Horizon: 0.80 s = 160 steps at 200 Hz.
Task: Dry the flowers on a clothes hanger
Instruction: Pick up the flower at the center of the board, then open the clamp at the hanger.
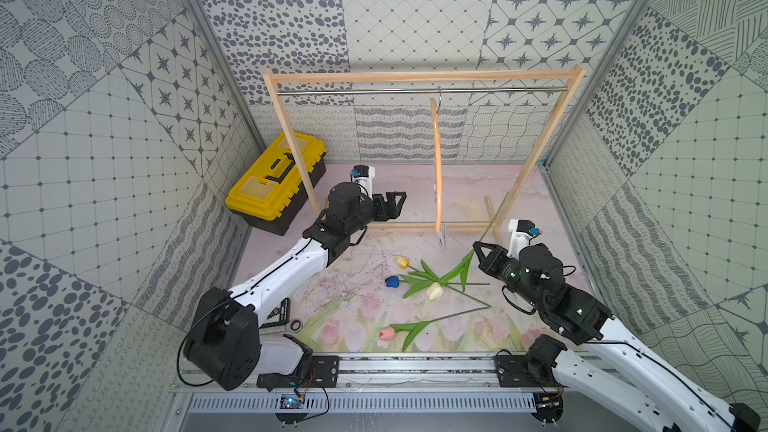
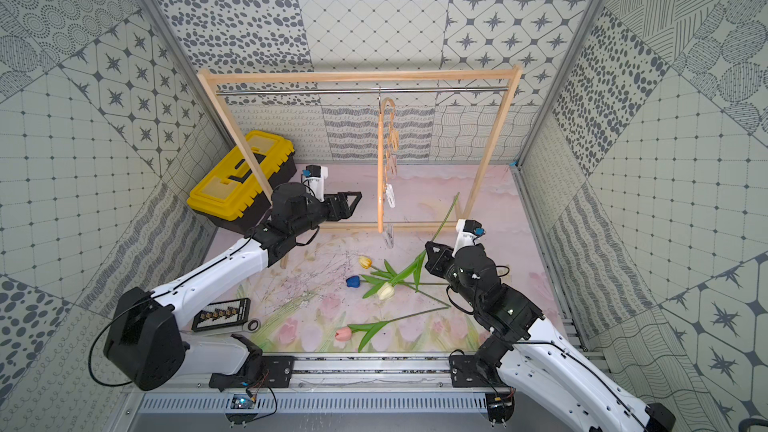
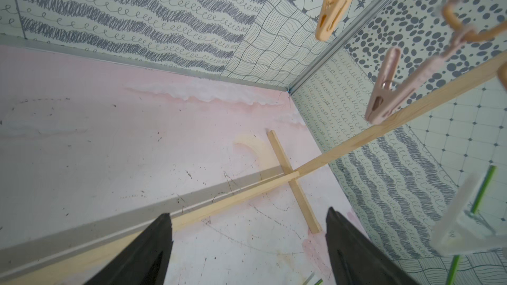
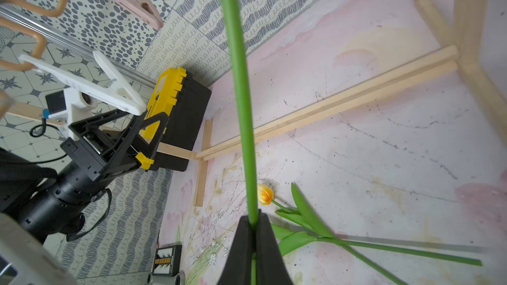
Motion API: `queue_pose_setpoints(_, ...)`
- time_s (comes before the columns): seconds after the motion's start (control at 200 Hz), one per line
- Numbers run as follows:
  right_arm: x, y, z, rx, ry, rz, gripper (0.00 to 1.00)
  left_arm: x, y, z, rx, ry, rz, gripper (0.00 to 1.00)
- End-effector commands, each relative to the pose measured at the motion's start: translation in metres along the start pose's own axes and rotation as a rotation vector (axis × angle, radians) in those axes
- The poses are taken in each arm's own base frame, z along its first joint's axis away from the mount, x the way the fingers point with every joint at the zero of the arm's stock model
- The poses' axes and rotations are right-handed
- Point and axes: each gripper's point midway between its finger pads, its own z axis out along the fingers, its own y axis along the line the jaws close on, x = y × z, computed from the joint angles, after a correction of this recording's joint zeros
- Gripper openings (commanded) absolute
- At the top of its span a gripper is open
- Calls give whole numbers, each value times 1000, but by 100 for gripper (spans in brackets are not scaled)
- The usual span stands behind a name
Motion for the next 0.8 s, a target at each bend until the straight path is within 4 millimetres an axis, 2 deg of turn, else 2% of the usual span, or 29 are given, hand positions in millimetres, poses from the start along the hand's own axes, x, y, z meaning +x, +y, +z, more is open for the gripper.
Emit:
queue_pose_setpoints(0.0, 1, 15, 5, -38, 58, -191, 0, -63, -66, 7, 409, -111, 140, 91)
queue_pose_setpoints(0.115, -8, 33, 17, -50, 100, -291, 0, -69, -80, 28, 520, -76, 191, 93)
queue_pose_setpoints(0.265, -25, 46, 45, -52, 166, -304, 0, -73, -70, 52, 536, -46, 156, 92)
queue_pose_setpoints(0.43, -45, 62, 80, -104, 234, -297, 0, -84, -65, 61, 524, -68, 155, 93)
queue_pose_setpoints(0.625, -79, 80, 119, -106, 278, -329, 0, -99, -54, 73, 491, -85, 171, 95)
queue_pose_setpoints(0.796, -101, 88, 144, -90, 275, -362, 0, -104, -50, 80, 480, -78, 191, 96)
